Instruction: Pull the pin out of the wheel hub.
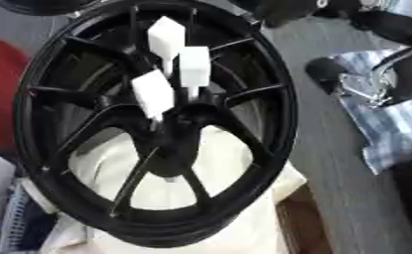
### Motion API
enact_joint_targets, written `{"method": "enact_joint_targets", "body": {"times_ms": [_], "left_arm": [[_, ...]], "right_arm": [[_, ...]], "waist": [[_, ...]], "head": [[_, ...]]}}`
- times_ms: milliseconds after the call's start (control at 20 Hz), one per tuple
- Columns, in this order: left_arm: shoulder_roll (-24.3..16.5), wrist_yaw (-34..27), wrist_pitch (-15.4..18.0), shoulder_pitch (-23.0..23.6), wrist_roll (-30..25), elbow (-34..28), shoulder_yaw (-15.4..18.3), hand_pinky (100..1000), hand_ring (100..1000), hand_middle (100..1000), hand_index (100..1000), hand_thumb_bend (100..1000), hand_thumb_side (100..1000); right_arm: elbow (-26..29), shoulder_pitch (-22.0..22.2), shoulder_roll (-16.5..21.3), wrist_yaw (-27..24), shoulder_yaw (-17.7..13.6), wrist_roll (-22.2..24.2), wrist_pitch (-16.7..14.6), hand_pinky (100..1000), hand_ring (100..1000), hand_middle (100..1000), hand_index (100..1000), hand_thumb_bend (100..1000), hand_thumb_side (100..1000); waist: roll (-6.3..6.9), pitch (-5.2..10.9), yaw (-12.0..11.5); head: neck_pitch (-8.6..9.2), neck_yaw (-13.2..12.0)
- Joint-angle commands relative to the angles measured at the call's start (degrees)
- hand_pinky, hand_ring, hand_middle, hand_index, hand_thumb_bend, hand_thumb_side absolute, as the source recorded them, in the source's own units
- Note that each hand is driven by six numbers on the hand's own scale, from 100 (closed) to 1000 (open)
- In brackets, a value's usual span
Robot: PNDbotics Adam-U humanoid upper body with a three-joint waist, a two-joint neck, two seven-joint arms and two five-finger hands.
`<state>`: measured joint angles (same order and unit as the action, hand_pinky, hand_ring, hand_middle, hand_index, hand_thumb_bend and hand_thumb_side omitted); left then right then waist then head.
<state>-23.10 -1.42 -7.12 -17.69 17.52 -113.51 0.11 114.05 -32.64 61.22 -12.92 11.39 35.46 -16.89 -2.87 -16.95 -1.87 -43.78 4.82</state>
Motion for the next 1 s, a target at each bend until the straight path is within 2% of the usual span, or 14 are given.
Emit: {"method": "enact_joint_targets", "body": {"times_ms": [50, 250, 400, 450, 600, 700, 1000], "left_arm": [[-1.3, -0.3, -0.1, -0.7, -0.3, -1.1, -0.2, 672, 546, 577, 714, 100, 628], [-1.5, -0.2, -0.2, -0.8, -0.5, -1.1, -0.3, 672, 546, 576, 713, 100, 628], [-1.5, -0.2, -0.3, -0.7, -0.6, -1.1, -0.4, 672, 545, 576, 713, 100, 631], [-1.5, -0.2, -0.3, -0.7, -0.7, -1.1, -0.4, 672, 545, 576, 713, 100, 631], [-1.4, -0.3, -0.4, -0.7, -0.8, -1.1, -0.4, 673, 546, 576, 713, 100, 631], [-1.4, -0.3, -0.4, -0.7, -0.8, -1.1, -0.3, 673, 531, 576, 713, 100, 631], [-1.2, -0.5, -0.5, -0.6, -0.7, -1.1, -0.2, 674, 521, 577, 712, 100, 632]], "right_arm": [[0.5, -1.6, 5.6, 2.8, 1.2, -0.9, 0.1, 918, 1000, 881, 874, 100, 524], [0.5, -4.0, 7.4, 6.2, 3.2, -0.1, 2.6, 901, 1000, 864, 866, 100, 548], [0.5, -6.2, 6.7, 8.9, 5.3, 2.1, 3.6, 908, 1000, 830, 868, 100, 677], [0.5, -6.8, 6.3, 9.7, 6.2, 3.0, 3.4, 908, 1000, 830, 868, 100, 677], [-0.5, -8.8, 4.1, 11.9, 8.3, 5.7, 2.5, 923, 967, 791, 876, 100, 752], [-2.6, -10.7, 2.4, 12.0, 8.9, 7.5, 2.6, 924, 970, 770, 878, 100, 729], [-8.1, -16.0, -2.4, 12.5, 10.1, 12.9, 5.7, 929, 987, 766, 896, 100, 760]], "waist": [[-0.03, 1.11, -0.4], [-0.47, 1.0, -0.9], [-0.81, 0.87, -1.2], [-0.88, 0.84, -1.3], [-1.05, 0.83, -1.5], [-1.12, 0.87, -1.6], [-1.25, 1.19, -1.8]], "head": [[-0.15, 0.8], [-0.25, 1.0], [-0.13, 1.2], [-0.11, 1.3], [0.07, 1.6], [0.03, 1.6], [-0.3, 1.7]]}}
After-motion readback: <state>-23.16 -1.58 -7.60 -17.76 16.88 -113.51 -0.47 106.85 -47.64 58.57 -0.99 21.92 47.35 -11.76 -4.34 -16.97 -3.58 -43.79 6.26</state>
